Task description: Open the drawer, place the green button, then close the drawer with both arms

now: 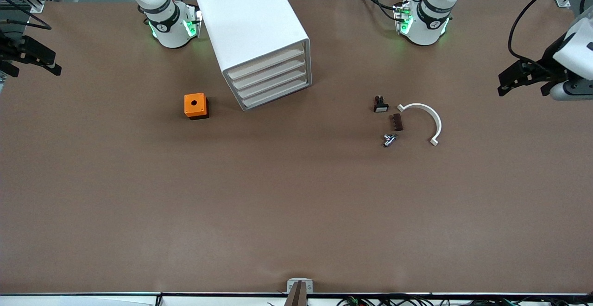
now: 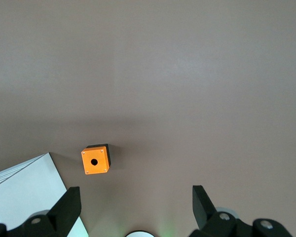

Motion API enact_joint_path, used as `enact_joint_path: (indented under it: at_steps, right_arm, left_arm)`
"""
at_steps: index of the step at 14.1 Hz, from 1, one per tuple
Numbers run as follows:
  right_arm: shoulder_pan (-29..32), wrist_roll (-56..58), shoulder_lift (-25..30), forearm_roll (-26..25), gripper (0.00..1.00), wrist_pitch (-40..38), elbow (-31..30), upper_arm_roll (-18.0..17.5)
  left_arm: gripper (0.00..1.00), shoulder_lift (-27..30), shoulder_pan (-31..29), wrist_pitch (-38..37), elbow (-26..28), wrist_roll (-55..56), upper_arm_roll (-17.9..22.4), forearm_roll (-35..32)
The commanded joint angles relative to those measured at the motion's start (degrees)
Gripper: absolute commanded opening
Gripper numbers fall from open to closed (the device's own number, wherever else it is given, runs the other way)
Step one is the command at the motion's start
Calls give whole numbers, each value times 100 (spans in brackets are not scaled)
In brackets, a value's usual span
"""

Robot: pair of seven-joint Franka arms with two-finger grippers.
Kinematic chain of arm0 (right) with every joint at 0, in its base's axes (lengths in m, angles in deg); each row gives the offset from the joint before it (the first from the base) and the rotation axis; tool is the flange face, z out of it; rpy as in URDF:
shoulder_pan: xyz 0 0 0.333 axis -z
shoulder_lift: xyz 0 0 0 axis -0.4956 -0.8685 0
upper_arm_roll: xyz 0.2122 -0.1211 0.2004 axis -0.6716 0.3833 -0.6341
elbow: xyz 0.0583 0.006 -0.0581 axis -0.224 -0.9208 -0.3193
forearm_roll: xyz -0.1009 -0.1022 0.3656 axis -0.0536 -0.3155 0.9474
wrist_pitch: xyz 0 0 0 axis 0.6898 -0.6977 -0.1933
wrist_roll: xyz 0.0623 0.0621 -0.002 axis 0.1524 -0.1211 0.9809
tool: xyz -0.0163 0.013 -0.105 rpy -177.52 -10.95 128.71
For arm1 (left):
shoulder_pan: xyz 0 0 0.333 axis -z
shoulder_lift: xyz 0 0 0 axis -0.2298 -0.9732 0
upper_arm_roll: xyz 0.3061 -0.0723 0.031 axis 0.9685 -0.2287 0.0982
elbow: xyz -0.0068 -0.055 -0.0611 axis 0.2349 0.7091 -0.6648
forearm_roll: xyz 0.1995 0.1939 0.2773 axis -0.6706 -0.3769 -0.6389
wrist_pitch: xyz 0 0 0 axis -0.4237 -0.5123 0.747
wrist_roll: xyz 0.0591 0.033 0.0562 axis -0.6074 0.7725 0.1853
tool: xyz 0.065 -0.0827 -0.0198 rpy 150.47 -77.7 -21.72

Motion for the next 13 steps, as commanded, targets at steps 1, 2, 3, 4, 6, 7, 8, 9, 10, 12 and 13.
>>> enact_joint_path:
  at_steps: [1, 2, 3, 4, 6, 7, 8, 9, 10, 12, 13]
  right_arm:
    - [90, 109, 137, 56, 100, 41, -129, -3]
    - [90, 83, 137, 56, 100, 23, -137, -12]
    - [90, 74, 146, 56, 100, 14, -138, -12]
    - [90, 74, 137, 56, 100, 14, -138, -12]
    - [90, 74, 137, 56, 100, 14, -138, -12]
    - [82, 74, 146, 56, 100, 14, -138, -12]
    - [81, 74, 146, 56, 100, 14, -146, -21]
    - [73, 83, 146, 56, 100, 14, -146, -21]
    - [73, 83, 146, 56, 100, 5, -146, -21]
    - [90, 100, 146, 56, 100, 5, -155, -21]
    - [90, 109, 146, 56, 100, -3, -155, -21]
  left_arm:
    - [100, -68, -1, -2, -201, 72, -18, -34]
    - [100, -68, -10, -2, -227, 55, -18, -34]
    - [100, -68, -10, -11, -219, 55, -27, -34]
    - [100, -68, -10, -37, -219, 55, -27, -34]
    - [100, -59, -1, -37, -227, -15, -105, -60]
    - [100, -59, -27, -37, -288, -51, -132, -60]
    - [100, -59, -28, -37, -324, -51, -141, -51]
    - [100, -68, -28, -37, -324, -51, -132, -34]
    - [100, -68, -36, -37, -324, -33, -132, -25]
    - [100, -68, -63, -37, -324, 2, -132, -16]
    - [100, -68, -63, -37, -315, 2, -132, -16]
